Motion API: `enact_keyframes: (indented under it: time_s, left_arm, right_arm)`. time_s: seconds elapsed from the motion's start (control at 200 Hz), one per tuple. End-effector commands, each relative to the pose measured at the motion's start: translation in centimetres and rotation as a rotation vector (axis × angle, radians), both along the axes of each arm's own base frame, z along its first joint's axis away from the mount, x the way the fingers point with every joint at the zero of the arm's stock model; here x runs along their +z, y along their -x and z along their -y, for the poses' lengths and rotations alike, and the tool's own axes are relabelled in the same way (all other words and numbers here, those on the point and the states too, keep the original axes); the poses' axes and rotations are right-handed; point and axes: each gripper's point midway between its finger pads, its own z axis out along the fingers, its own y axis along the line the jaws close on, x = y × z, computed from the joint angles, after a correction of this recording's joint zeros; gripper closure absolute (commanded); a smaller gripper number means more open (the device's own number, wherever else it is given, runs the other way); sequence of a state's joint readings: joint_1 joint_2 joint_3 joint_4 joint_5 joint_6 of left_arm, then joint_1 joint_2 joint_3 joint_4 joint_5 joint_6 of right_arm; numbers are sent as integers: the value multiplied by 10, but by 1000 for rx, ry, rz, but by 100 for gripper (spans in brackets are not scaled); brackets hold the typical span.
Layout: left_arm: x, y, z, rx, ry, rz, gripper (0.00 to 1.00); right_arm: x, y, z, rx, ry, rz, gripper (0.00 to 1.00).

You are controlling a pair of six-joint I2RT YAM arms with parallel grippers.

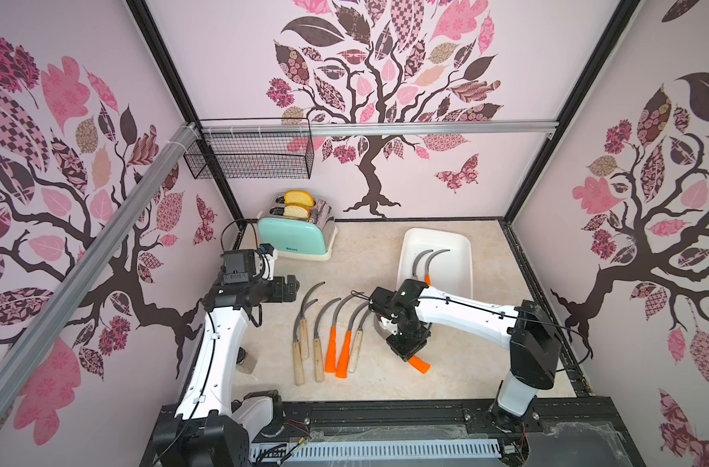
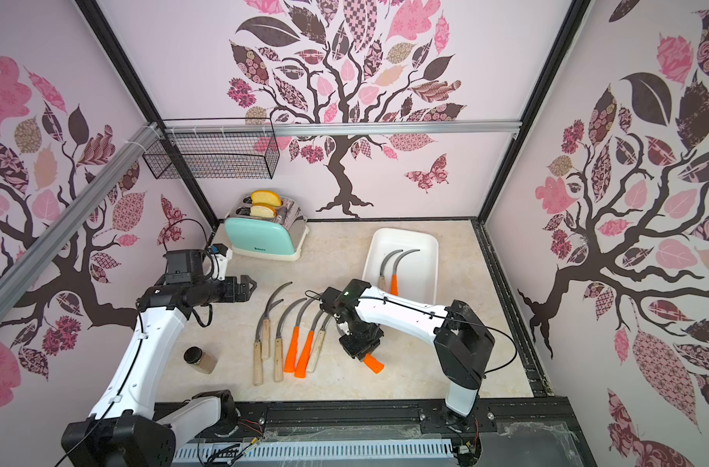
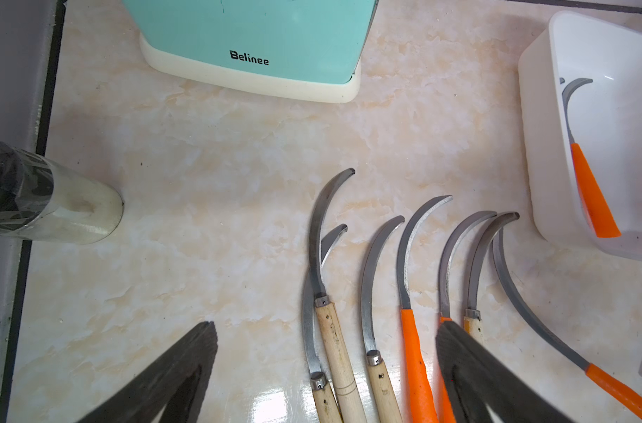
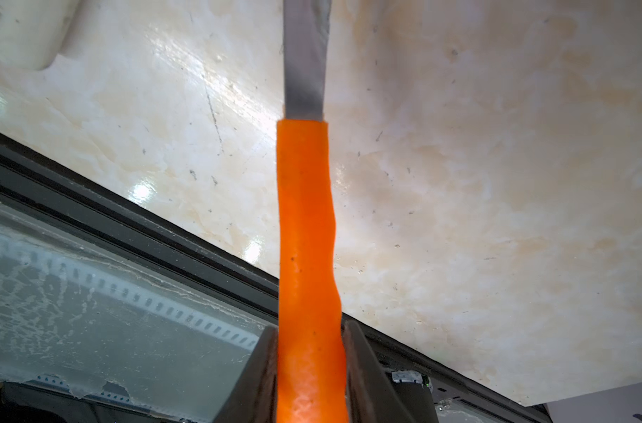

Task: Put small sickles into storage boxes
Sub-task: Pick up the sickle at the center of the board.

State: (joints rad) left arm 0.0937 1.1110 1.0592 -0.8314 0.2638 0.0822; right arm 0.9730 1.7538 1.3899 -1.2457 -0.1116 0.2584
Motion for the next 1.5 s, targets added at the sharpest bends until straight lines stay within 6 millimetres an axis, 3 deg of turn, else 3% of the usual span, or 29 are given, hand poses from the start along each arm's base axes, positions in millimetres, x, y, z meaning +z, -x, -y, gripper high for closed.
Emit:
enact_keyframes:
  time_s: [0.0,0.455,1.16,1.495]
  left_arm:
    - [13,-6,4,-20,4,38,2]
    - [15,-7,8,-30,7,43,2]
    - [16,-6,11,-32,0,50,2]
    - [19,-7,10,-31,-2,55,2]
  right_arm:
    - [17,4,4,-23,-4,-12,74]
    - [31,17,13,-47,-18,-36,74]
    - [49,-4,-3,-91,-103,77,75]
    - [74,-20,-9,-113,-156,168,75]
